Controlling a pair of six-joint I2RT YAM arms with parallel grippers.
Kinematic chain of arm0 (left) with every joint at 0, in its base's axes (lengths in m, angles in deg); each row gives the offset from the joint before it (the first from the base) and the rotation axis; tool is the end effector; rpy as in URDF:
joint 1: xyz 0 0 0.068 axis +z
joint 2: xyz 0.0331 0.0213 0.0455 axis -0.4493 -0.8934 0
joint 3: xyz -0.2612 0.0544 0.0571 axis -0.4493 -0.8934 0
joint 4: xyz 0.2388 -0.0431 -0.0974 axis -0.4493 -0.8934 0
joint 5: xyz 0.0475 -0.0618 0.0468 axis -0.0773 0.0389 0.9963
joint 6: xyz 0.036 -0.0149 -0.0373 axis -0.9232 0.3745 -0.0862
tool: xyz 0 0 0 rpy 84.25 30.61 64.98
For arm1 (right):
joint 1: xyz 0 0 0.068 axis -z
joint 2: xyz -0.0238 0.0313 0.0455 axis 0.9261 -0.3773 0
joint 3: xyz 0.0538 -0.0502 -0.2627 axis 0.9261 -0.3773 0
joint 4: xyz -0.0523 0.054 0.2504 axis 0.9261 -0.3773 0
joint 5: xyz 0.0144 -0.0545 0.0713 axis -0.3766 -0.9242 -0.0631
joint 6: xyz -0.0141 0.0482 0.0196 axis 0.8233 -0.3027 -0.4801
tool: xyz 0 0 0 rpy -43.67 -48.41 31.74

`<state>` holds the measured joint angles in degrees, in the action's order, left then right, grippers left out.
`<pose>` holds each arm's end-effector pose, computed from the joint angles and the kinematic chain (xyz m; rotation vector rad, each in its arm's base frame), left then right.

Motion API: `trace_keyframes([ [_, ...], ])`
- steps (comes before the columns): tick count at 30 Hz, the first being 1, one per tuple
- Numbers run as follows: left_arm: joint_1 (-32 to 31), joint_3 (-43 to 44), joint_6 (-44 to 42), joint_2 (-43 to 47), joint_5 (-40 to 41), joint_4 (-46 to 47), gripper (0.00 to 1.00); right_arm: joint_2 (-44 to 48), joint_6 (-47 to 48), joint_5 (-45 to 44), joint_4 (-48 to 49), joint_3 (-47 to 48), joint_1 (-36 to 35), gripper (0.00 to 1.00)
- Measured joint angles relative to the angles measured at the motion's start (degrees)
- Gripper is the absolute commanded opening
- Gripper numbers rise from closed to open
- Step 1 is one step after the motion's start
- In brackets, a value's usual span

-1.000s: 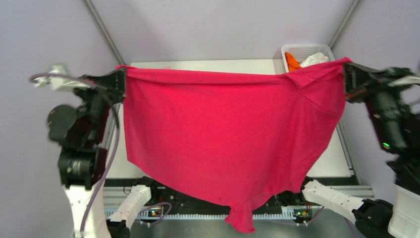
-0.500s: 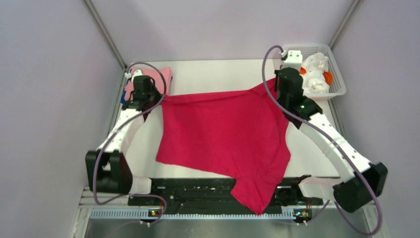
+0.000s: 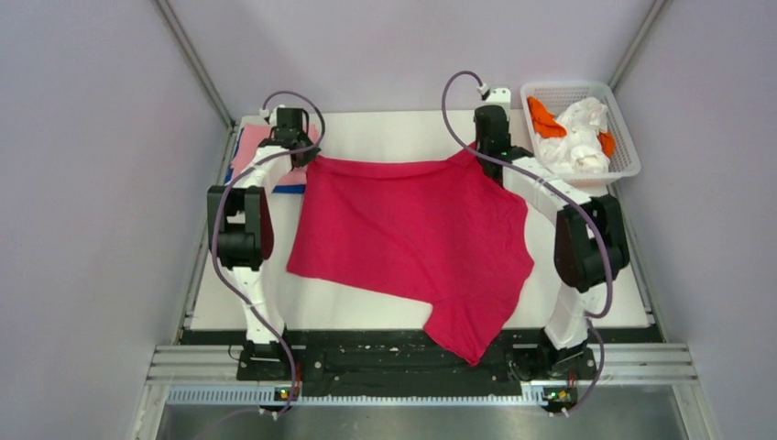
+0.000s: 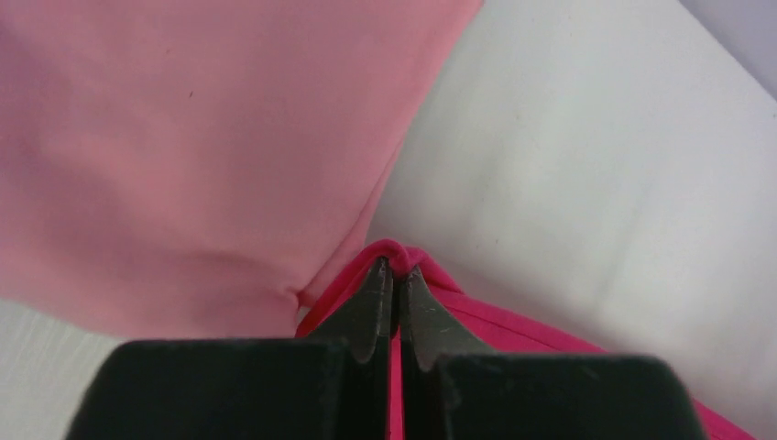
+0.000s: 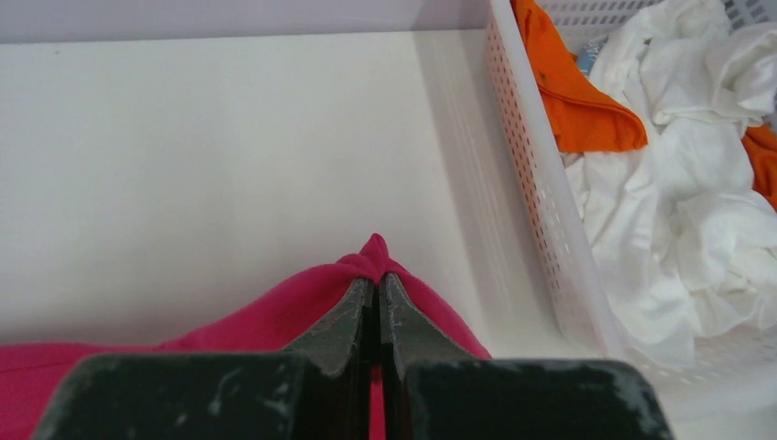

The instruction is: Fold and stack the t-shirts

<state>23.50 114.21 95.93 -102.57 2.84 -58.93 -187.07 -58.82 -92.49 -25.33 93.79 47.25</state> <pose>0.4598 -0.0210 0.2307 -0.7209 2.1950 -0.2031 0.4009 0.1309 0.2823 0.0692 1.9479 -0.2590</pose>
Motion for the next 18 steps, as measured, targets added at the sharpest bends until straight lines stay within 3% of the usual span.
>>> trace_keyframes([
  [2,0.1,3.3,0.1,-3.0,0.2,0.0,0.0,-3.8,0.2,0.4,0.5,3.7,0.5,0.0],
  [4,0.3,7.0,0.1,-6.1,0.3,-0.1,0.21,-7.2,0.2,0.9,1.2,6.9,1.0,0.01],
  [6,0.5,11.4,0.2,-9.6,0.0,-0.8,0.48,-10.8,0.1,1.2,1.8,9.9,1.7,0.06],
  [7,0.6,14.1,0.1,-11.6,-0.6,-0.9,0.66,-12.5,-0.1,1.5,1.9,11.3,2.1,0.13],
  [9,0.8,19.2,0.2,-15.4,-2.3,-1.1,0.81,-17.1,-0.5,2.2,1.5,15.6,3.2,0.56],
  [10,0.8,20.7,-0.1,-16.5,-3.1,-1.2,0.85,-19.2,-1.4,2.7,1.0,17.9,3.7,0.72],
  [11,0.8,21.9,-0.2,-17.3,-4.0,-1.2,0.88,-21.8,-1.9,3.3,-0.5,21.2,4.4,0.8],
  [14,0.8,22.3,-0.2,-17.2,-6.3,-1.3,0.93,-27.4,-3.4,5.8,-4.9,29.7,6.5,0.91],
  [15,0.8,22.3,-0.2,-17.0,-7.1,-1.2,0.98,-27.8,-3.8,7.0,-6.0,30.5,7.0,0.93],
  [18,0.6,21.0,-0.3,-15.4,-9.6,-0.7,0.99,-26.6,-5.2,10.4,-7.3,29.2,8.3,0.99],
])
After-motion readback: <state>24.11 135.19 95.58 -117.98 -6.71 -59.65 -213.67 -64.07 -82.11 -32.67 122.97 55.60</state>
